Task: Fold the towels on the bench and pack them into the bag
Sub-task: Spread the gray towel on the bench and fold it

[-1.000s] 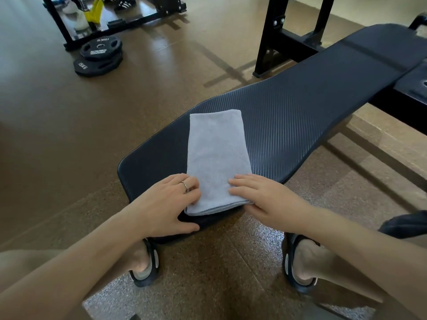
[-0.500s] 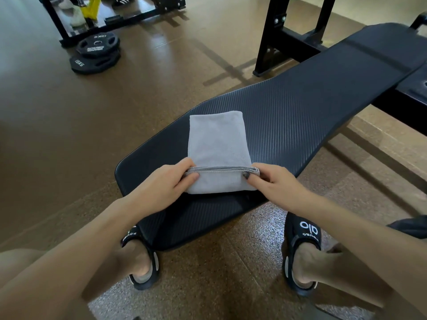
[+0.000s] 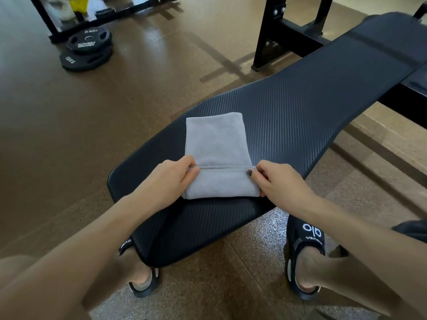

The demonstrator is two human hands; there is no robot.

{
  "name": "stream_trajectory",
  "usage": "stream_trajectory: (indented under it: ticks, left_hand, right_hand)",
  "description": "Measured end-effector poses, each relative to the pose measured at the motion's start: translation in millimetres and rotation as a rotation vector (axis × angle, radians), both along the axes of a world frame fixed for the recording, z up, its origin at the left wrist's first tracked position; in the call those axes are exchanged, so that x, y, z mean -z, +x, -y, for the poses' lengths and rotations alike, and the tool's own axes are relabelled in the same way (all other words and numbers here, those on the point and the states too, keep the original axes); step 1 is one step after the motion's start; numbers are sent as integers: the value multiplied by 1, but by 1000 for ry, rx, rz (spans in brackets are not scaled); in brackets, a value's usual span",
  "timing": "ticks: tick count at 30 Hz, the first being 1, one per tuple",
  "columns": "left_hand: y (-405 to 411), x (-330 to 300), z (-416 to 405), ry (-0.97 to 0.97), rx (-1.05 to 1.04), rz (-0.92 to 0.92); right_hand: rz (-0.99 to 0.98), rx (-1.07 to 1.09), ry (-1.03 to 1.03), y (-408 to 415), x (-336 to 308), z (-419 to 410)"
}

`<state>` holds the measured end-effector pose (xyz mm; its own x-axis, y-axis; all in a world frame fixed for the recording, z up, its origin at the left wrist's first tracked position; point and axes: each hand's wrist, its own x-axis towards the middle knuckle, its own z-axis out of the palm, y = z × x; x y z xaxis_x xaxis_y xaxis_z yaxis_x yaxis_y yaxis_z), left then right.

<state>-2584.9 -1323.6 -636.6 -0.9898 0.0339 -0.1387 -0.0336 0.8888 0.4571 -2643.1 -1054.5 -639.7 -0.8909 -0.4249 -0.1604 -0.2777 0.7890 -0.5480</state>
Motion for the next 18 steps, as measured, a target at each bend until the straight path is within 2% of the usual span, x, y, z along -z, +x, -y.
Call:
stream_trajectory:
  ticks: [3, 7, 11, 13, 15, 18]
  left_hand:
    - [-1, -1, -2, -88, 38, -2]
    - [2, 1, -7, -334, 114, -53]
    - [-3, -1, -3, -419, 173, -264]
    - [-6, 0, -3, -458, 269, -356]
    - [-5, 0, -8, -473, 418, -409]
    - [-3, 0, -9, -458, 572, -438]
  right_hand:
    - [-18, 12, 36, -2, 1, 3]
    - [3, 26, 31, -5, 1, 5]
    - [11, 79, 10, -5, 1, 8]
    - [-112, 45, 96, -2, 1, 8]
    - [-323, -44, 176, 1, 0, 8]
    - [-554, -278, 47, 5, -4, 9]
